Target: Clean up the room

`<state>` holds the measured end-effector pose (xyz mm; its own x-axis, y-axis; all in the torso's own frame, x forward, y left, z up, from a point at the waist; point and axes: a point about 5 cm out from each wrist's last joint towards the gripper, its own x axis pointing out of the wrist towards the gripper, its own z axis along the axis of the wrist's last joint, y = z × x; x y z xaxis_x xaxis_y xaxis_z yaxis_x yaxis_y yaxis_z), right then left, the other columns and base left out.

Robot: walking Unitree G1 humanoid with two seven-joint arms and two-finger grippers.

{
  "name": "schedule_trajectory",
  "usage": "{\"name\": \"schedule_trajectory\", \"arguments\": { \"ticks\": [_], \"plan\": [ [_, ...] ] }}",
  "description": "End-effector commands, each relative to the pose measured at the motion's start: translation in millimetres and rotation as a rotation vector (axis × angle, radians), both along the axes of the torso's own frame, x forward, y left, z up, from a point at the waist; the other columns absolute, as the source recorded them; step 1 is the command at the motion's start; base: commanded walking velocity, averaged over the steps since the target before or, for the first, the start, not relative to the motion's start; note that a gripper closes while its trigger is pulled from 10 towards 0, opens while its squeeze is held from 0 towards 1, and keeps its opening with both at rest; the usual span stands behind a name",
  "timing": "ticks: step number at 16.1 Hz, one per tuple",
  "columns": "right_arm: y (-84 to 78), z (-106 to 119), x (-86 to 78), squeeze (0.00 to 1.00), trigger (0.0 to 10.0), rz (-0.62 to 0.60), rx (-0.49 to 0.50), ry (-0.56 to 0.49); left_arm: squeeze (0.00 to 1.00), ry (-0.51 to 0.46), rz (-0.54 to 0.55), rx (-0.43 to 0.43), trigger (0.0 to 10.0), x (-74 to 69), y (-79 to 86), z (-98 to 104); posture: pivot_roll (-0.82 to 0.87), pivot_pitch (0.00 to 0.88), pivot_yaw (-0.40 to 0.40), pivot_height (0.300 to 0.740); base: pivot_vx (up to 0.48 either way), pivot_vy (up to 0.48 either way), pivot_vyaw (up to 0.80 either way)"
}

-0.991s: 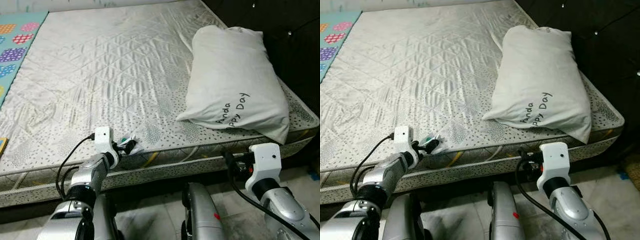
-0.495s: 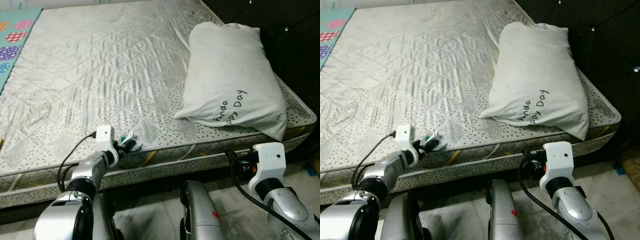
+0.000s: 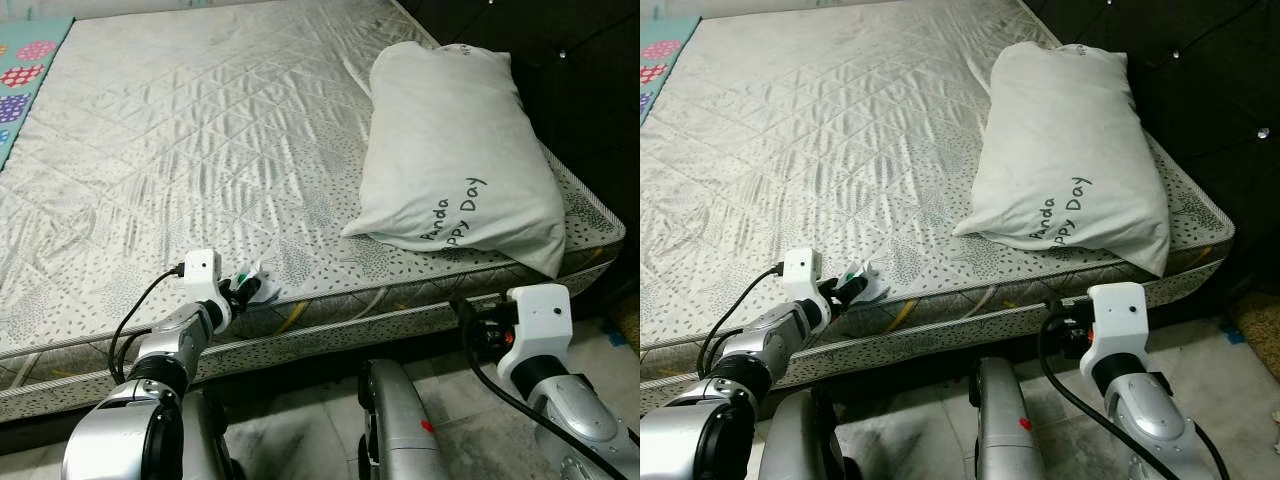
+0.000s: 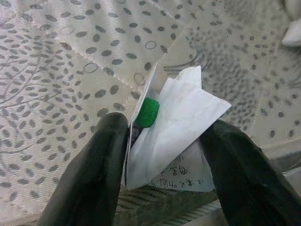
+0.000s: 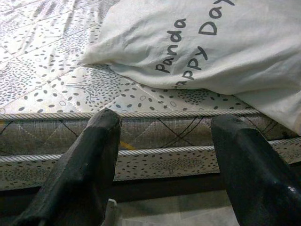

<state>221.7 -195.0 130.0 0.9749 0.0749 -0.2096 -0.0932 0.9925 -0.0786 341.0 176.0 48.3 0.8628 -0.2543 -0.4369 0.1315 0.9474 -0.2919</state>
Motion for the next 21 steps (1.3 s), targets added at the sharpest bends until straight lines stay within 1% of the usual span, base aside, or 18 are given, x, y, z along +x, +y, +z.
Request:
{"name": "schedule_trajectory", "arguments": {
  "ticks": [1,2,3,4,11,12,14,15,16,18,21],
  "plan": [
    [3.6,2,-0.4,0.00,10.0,0.019,0.012,-0.003,0.00,0.016,0.001,0.044,1.8,-0.5,3.7,-1,-0.39,0.128,0.007,0.547,0.000,0.000,0.00],
    [4.5,1,0.1,0.00,10.0,0.024,0.014,0.000,0.00,0.018,0.000,0.017,10.0,-1.2,2.4,-2,-0.39,0.125,0.008,0.547,0.000,0.000,0.00],
    [5.6,1,1.1,0.00,10.0,0.026,0.016,0.001,0.00,0.016,0.001,-0.013,0.0,-2.1,1.8,-3,-0.39,0.120,0.008,0.547,0.000,0.000,0.00],
    [7.0,0,2.2,0.00,10.0,0.030,0.018,0.001,0.00,0.012,-0.027,-0.030,0.0,-3.4,-1.2,-4,-0.39,0.117,0.010,0.547,0.000,0.000,0.00],
    [9.6,-1,4.4,0.00,10.0,0.046,0.035,-0.001,0.00,0.012,-0.014,-0.032,0.0,-3.1,-1.7,-4,-0.39,0.100,0.018,0.547,0.000,0.000,0.00],
    [15.4,0,4.8,0.00,10.0,0.094,0.071,-0.002,0.00,0.009,-0.014,-0.032,0.0,-2.4,-1.6,-3,-0.39,0.095,0.018,0.547,0.000,0.000,0.00],
    [27.5,-1,1.6,0.00,10.0,0.199,0.136,0.028,0.00,0.003,-0.012,-0.034,0.0,-1.8,0.0,-2,-0.38,0.092,0.018,0.547,0.000,0.000,0.00],
    [34.4,-4,-4.0,0.00,10.0,0.285,0.171,0.066,0.00,0.002,-0.012,-0.033,0.0,-2.1,1.4,-2,-0.38,0.088,0.019,0.547,0.000,0.000,0.00],
    [37.4,-4,-8.4,0.00,10.0,0.346,0.202,0.091,0.00,0.000,-0.010,-0.034,0.0,-2.2,2.3,-2,-0.38,0.084,0.020,0.547,0.000,0.000,0.00],
    [37.2,-5,-8.5,0.00,10.0,0.381,0.210,0.107,0.00,-0.001,-0.007,-0.032,0.0,-1.6,2.9,-2,-0.39,0.076,0.020,0.547,0.000,0.000,0.00],
    [37.4,-4,-2.0,0.00,10.0,0.411,0.220,0.107,0.00,-0.022,0.000,-0.027,0.0,1.7,3.9,3,-0.38,0.044,0.030,0.547,0.000,0.000,0.00]
  ]
}}
